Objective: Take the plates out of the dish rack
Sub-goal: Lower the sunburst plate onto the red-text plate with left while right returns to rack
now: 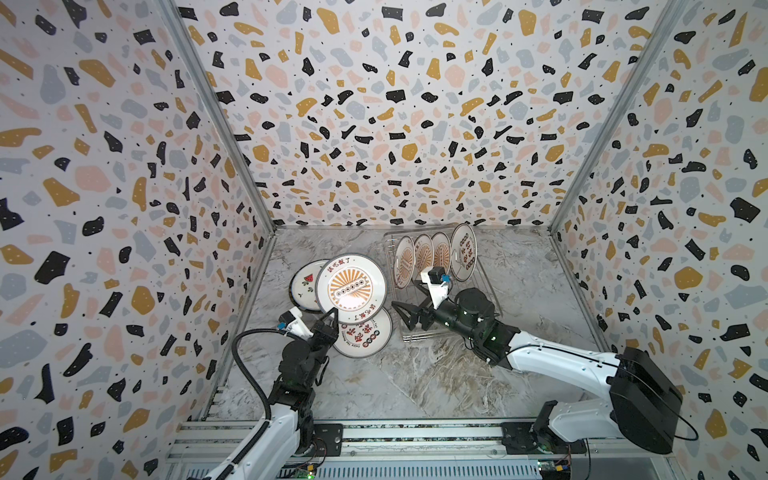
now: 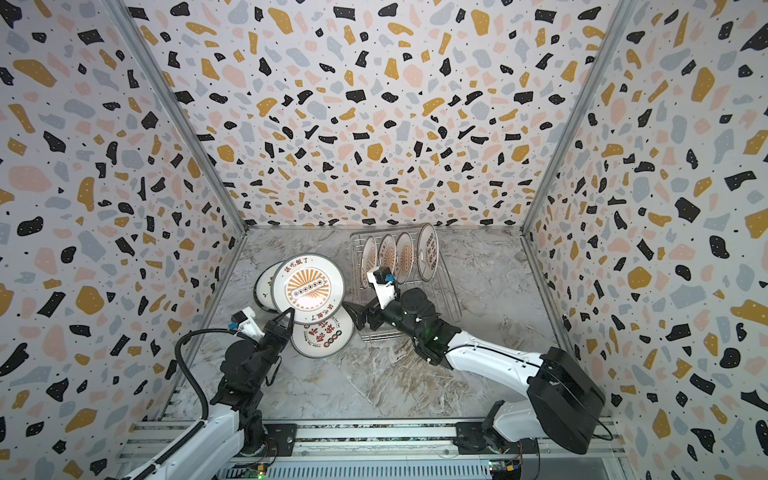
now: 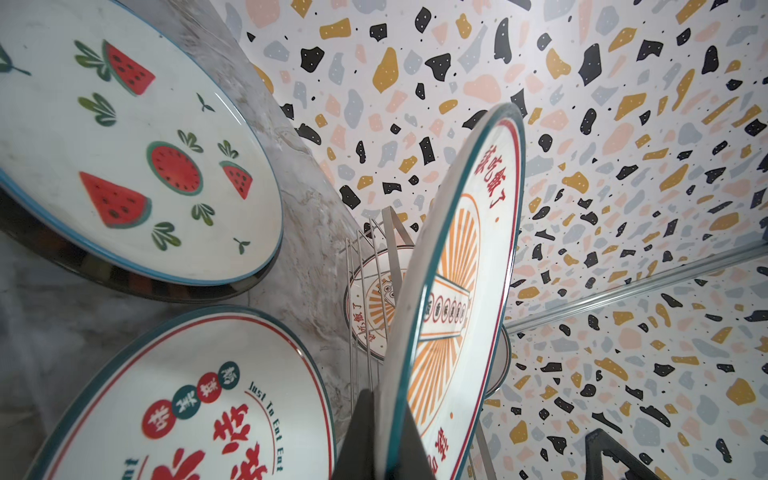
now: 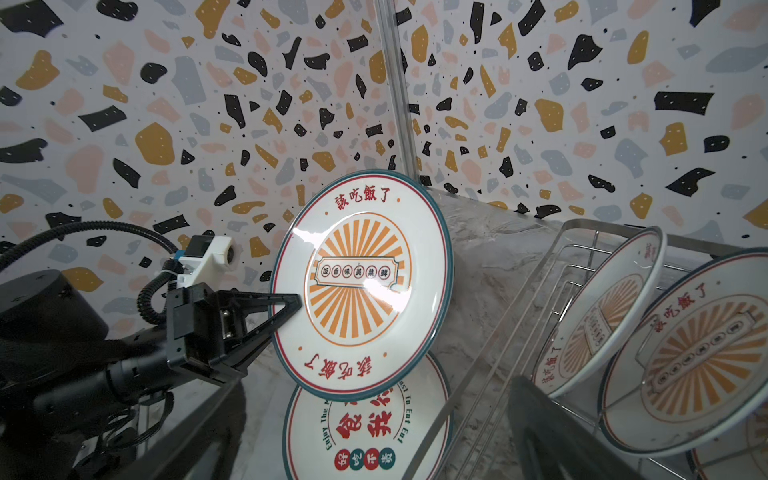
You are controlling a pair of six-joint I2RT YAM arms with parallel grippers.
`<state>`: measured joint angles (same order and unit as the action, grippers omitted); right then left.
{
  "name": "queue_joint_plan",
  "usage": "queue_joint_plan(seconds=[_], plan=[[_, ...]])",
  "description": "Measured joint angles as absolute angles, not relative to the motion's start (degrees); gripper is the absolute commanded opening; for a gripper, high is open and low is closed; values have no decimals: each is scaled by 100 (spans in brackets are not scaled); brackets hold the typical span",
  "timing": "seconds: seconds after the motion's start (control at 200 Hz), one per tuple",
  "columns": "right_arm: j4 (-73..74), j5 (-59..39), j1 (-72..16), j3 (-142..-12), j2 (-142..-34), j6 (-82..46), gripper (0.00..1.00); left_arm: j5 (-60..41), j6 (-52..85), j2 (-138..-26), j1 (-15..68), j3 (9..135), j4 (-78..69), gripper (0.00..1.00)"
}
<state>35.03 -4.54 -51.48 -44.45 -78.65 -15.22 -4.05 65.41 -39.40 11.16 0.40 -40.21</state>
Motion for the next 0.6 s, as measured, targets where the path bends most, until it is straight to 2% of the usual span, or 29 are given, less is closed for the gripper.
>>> queue_joint_plan(seconds=[0.601], plan=[[2976, -43, -5413, -5669, -9196, -1278, 99, -427, 6840, -3968, 1002, 47, -2224, 0]])
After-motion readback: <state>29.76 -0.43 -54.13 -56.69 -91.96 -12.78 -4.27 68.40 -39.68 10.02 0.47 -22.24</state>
